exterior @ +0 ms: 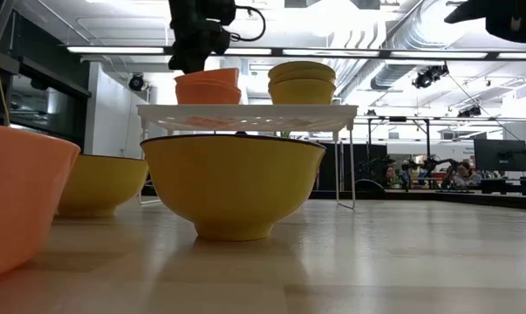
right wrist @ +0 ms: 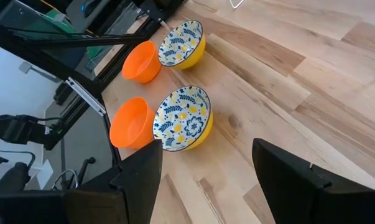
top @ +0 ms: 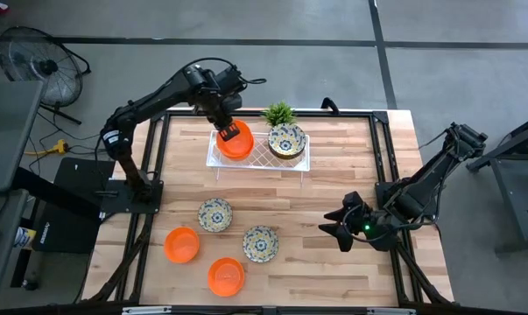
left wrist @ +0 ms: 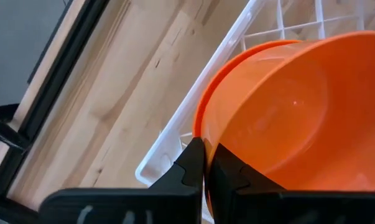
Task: Pick & Place Mini bowls
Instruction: Stack the orange bowl on the orange bowl on the shelf
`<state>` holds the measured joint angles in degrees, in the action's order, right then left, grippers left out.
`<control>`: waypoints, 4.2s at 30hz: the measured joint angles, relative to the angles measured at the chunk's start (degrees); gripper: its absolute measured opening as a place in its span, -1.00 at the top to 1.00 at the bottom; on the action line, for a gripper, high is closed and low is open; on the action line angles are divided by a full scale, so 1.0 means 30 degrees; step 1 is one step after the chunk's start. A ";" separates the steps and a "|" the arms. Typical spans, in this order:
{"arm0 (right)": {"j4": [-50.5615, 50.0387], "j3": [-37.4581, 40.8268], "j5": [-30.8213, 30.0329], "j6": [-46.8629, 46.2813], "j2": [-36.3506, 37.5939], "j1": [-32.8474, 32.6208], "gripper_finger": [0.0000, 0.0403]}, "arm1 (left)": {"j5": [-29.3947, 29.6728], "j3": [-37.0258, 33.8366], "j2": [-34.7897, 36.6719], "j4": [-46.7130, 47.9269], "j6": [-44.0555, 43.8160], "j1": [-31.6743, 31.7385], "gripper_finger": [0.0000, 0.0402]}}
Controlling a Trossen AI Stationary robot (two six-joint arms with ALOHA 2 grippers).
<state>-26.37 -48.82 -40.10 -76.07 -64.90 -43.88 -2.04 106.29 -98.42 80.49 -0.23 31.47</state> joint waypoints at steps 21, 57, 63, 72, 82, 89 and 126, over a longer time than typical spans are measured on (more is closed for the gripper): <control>-0.0038 0.0000 -0.0004 -0.0358 0.0000 0.0000 -0.17 | 0.0404 0.1965 -0.0172 0.0939 0.2032 0.0000 0.32; 0.1371 -0.0015 -0.2389 -0.0649 -0.0376 0.0925 -0.17 | 0.1267 0.7777 -0.0419 0.1518 1.2592 -0.1868 0.31; 0.2754 -0.0022 -0.2366 -0.0649 -0.1746 0.0925 -0.17 | -0.1094 0.7830 0.0226 0.0080 1.4239 -0.1887 0.31; 0.5196 -0.0022 -0.2479 -0.0233 -0.2871 0.0874 -0.17 | -0.3405 0.5836 0.0793 -0.1225 1.4316 -0.1749 0.31; 0.5908 -0.0102 -0.2588 0.0500 -0.2871 0.0867 -0.17 | -0.4894 -0.4432 0.4476 -0.9190 1.3148 -0.1908 0.31; 0.5997 -0.0102 -0.2586 0.0503 -0.2871 0.0867 -0.17 | -0.4580 -1.0601 0.8339 -1.5955 1.0796 -0.0064 0.31; 0.6315 -0.0102 -0.2225 0.0516 -0.2871 0.0882 -0.17 | -0.3263 -1.4569 0.9554 -2.0142 0.5413 0.1010 0.31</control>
<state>-7.42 -49.12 -46.77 -74.52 -73.52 -41.23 -11.83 62.59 -69.76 20.07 16.01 34.50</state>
